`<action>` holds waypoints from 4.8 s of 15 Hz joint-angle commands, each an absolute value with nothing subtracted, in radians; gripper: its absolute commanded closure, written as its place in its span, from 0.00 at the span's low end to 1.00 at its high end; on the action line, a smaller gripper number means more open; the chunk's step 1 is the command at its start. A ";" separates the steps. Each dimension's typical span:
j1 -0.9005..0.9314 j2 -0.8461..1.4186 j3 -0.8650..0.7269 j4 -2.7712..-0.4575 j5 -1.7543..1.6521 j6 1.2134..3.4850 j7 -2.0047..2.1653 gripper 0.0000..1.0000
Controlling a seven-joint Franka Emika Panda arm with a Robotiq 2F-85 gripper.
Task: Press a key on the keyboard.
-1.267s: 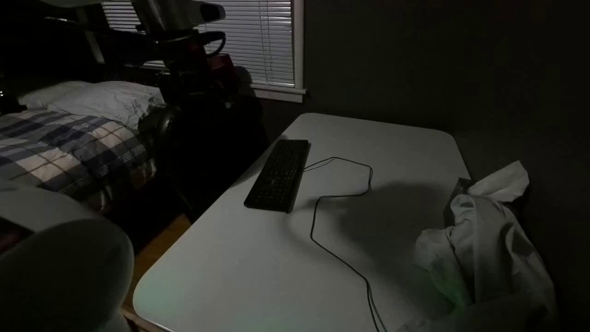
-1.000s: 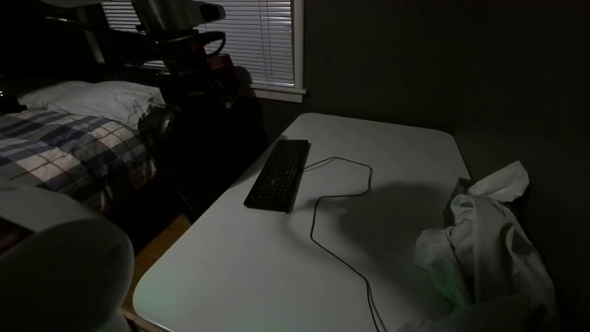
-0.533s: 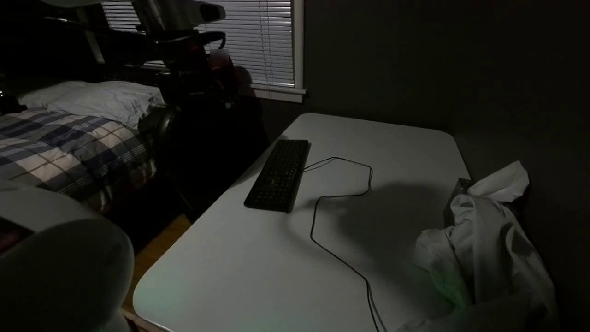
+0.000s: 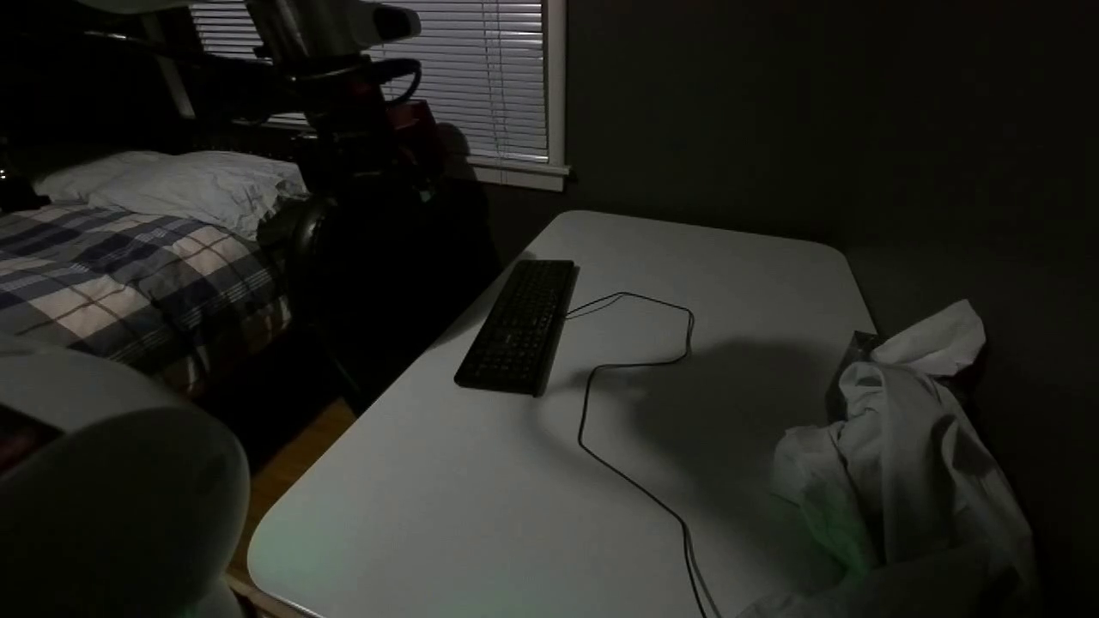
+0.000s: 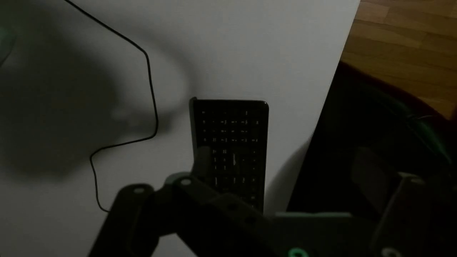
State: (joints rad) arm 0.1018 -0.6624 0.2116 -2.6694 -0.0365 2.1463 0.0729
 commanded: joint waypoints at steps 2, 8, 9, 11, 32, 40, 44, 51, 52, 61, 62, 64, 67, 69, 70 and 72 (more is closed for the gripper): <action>0.095 -0.516 0.174 -2.606 -0.051 2.197 0.058 0.00; 0.038 -0.234 0.148 -2.478 -0.124 2.271 0.083 0.36; 0.033 -0.194 0.146 -2.457 -0.139 2.269 0.092 0.44; 0.030 -0.112 0.146 -2.415 -0.177 2.264 0.119 0.60; 0.112 0.414 0.022 -2.091 -0.256 2.280 0.221 1.00; 0.137 0.491 -0.009 -2.031 -0.270 2.270 0.217 1.00; 0.145 0.516 -0.019 -2.012 -0.276 2.272 0.217 1.00; 0.151 0.542 -0.031 -1.992 -0.281 2.273 0.216 1.00; 0.153 0.544 -0.032 -1.990 -0.282 2.273 0.217 1.00; 0.168 0.562 -0.044 -1.974 -0.305 2.275 0.225 1.00; 0.169 0.563 -0.044 -1.974 -0.307 2.274 0.225 1.00; 0.169 0.565 -0.044 -1.974 -0.310 2.273 0.224 1.00; 0.170 0.573 -0.044 -1.974 -0.311 2.274 0.221 1.00; 0.171 0.582 -0.044 -1.974 -0.313 2.273 0.218 1.00; 0.171 0.587 -0.043 -1.973 -0.313 2.272 0.217 1.00; 0.172 0.587 -0.043 -1.973 -0.315 2.272 0.217 1.00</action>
